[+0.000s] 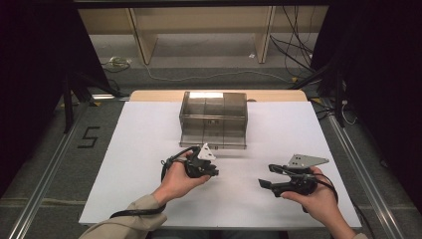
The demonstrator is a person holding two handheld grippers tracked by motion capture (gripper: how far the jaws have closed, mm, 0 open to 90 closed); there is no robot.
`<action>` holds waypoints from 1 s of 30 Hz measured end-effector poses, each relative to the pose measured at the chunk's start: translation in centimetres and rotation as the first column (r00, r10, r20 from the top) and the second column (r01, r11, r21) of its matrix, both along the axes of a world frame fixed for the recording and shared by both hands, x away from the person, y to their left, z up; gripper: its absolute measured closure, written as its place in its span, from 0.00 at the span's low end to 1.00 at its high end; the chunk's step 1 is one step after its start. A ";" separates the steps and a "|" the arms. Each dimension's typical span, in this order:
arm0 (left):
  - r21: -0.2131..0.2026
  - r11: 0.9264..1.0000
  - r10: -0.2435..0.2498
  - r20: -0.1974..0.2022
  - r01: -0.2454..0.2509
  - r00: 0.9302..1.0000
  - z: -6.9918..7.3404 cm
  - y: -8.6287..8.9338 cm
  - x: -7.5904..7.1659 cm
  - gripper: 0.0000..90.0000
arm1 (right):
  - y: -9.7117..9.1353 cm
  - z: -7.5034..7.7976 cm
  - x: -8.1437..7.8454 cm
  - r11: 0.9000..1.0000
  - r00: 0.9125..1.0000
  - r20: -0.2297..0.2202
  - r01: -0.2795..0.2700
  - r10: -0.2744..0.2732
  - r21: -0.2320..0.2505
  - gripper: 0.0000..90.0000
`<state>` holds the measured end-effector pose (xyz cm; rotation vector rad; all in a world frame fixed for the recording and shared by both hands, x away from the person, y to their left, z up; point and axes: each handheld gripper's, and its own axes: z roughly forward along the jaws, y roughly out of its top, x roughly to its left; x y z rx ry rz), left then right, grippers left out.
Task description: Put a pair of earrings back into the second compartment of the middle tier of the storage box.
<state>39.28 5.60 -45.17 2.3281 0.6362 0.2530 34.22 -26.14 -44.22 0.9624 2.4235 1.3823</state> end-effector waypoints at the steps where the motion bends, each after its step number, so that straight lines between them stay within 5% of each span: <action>1: 0.003 1.000 -0.001 0.000 0.001 1.000 0.0 0.0 0.0 0.88 | 0.0 0.0 0.0 1.000 1.000 0.000 0.000 0.000 0.001 0.34; 30: -0.016 0.999 0.032 0.028 -0.031 0.999 1.1 0.6 1.1 0.88 | 0.0 0.0 0.0 1.000 1.000 -0.002 0.003 -0.003 -0.002 0.34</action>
